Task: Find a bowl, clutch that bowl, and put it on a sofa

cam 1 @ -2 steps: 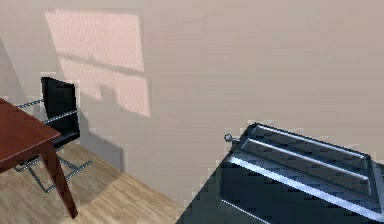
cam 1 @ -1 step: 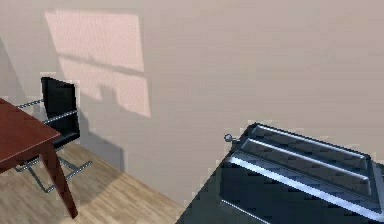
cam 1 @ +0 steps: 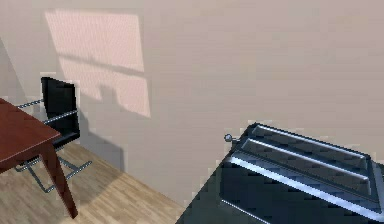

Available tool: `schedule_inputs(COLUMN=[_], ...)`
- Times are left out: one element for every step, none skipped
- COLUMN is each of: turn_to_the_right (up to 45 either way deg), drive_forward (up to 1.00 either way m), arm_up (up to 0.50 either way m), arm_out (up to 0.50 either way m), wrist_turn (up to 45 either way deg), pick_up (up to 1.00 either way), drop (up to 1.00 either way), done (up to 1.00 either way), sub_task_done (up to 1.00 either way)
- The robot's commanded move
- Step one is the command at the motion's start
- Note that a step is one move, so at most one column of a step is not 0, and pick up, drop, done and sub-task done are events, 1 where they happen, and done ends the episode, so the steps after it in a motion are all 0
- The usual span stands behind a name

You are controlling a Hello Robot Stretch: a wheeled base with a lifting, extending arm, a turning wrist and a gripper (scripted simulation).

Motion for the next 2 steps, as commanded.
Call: schedule_inputs(turn_to_the_right=[0.0, 0.0], drive_forward=[0.0, 0.0], arm_up=[0.0, 0.0], arm_out=[0.0, 0.0], wrist_turn=[45.0, 45.0], pick_up=[0.0, 0.0], drop=[0.0, 0.0], done=[0.0, 0.0], sub_task_done=[0.0, 0.0])
